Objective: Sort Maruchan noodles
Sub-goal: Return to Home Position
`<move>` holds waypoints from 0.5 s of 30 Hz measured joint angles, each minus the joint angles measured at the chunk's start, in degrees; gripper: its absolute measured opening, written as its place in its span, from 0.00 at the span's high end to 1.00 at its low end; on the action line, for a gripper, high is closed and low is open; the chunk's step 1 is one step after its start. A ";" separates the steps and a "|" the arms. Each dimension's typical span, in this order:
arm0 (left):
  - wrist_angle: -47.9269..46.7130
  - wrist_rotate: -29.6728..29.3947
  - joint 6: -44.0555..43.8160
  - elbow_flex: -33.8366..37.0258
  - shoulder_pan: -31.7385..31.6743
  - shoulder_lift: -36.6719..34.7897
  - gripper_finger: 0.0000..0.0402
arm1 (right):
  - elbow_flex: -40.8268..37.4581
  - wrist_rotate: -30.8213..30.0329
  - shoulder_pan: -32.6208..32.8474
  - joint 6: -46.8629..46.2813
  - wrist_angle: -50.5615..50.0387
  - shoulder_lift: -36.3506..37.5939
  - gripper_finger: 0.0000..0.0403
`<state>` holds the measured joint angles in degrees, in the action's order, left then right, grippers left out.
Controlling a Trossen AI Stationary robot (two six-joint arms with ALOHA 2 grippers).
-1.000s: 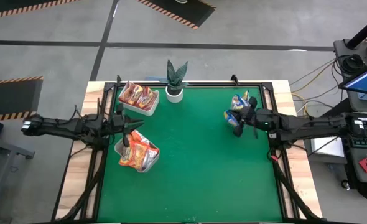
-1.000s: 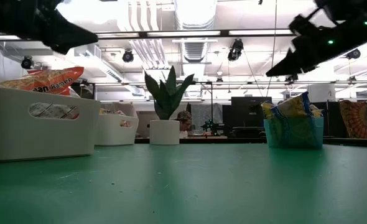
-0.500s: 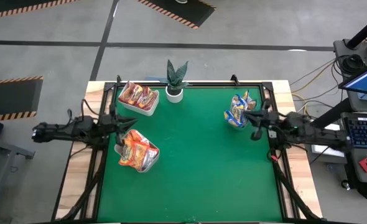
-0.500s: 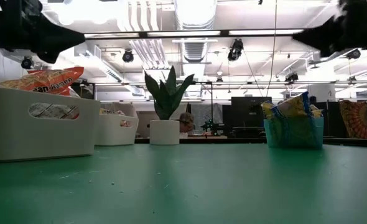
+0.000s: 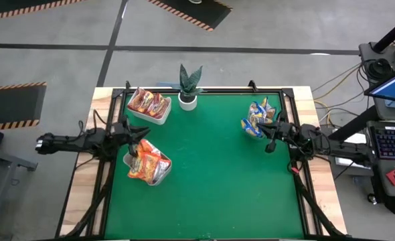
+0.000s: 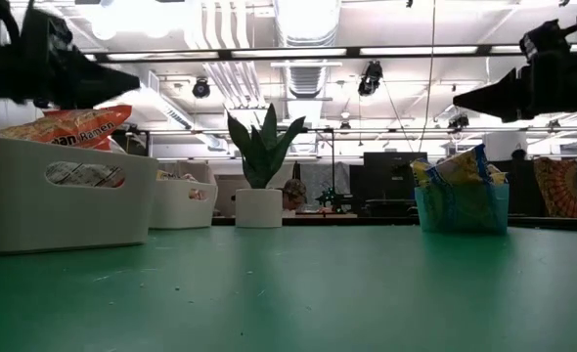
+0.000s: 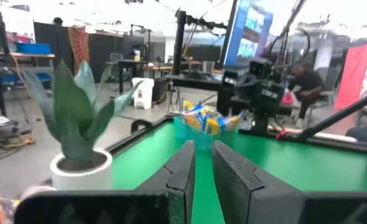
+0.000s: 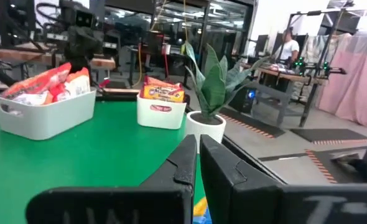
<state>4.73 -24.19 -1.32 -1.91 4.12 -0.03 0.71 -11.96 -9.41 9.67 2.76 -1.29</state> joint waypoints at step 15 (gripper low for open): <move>1.31 -0.62 -1.24 1.31 -0.04 1.05 0.91 | -0.02 -5.48 -1.89 -3.84 0.75 -1.04 0.97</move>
<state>6.05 -24.81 -2.56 -0.60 4.08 1.02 0.69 -17.44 -11.31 5.83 3.51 -2.33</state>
